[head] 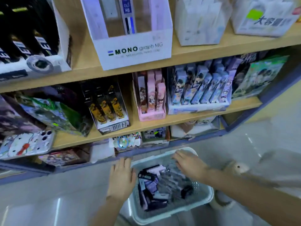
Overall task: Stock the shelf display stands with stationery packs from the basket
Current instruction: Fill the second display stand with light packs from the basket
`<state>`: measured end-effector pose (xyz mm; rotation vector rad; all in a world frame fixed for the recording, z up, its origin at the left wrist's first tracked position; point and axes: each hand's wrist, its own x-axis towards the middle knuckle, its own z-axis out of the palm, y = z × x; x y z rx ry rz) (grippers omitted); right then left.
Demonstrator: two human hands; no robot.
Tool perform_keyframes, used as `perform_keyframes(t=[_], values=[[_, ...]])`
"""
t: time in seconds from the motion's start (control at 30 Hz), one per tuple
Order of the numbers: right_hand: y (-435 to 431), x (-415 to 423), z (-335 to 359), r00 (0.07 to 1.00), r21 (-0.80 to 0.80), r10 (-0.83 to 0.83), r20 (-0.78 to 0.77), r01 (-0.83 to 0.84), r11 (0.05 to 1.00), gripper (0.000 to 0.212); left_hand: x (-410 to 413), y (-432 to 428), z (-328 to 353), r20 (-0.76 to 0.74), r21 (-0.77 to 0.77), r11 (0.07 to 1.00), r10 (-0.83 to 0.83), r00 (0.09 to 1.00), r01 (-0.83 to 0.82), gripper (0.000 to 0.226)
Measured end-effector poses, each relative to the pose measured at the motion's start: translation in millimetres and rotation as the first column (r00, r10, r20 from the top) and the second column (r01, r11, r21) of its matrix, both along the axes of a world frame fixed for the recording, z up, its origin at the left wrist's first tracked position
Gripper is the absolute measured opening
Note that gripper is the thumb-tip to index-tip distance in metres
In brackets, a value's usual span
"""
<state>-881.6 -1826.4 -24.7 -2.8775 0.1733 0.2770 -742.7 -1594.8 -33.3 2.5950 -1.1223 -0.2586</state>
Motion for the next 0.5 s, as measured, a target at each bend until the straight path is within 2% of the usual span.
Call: perform_keyframes(t=[0.07,0.17,0.33,0.43,0.5], values=[[7.2,-14.5,-41.9,0.98,0.09,-0.056,-0.193,0.074,0.993,0.038,-2.0,5.8,-20.9,-0.16,0.0,0.993,0.115,0.98,-0.117,0.037],[17.6,-28.1,-79.9,0.941,0.174,-0.098,-0.323,0.161,0.971,0.052,-6.6,6.4,-41.2,-0.321,-0.003,0.975,0.211,0.923,-0.223,0.05],[16.9,-35.5,-115.7,0.848,0.235,-0.277,-0.452,0.413,0.88,0.074,-17.3,-4.2,-66.1,-0.427,-0.041,0.943,0.281,0.859,-0.329,0.05],[14.9,-35.5,-128.2,0.819,0.243,-0.306,-0.486,0.463,0.852,0.079,-22.9,-12.7,-75.2,-0.456,-0.068,0.909,0.338,0.824,-0.411,0.051],[14.9,-33.6,-133.4,0.824,0.208,-0.296,-0.483,0.437,0.875,0.076,-25.6,-17.8,-77.6,-0.443,-0.083,0.892,0.367,0.818,-0.445,0.05]])
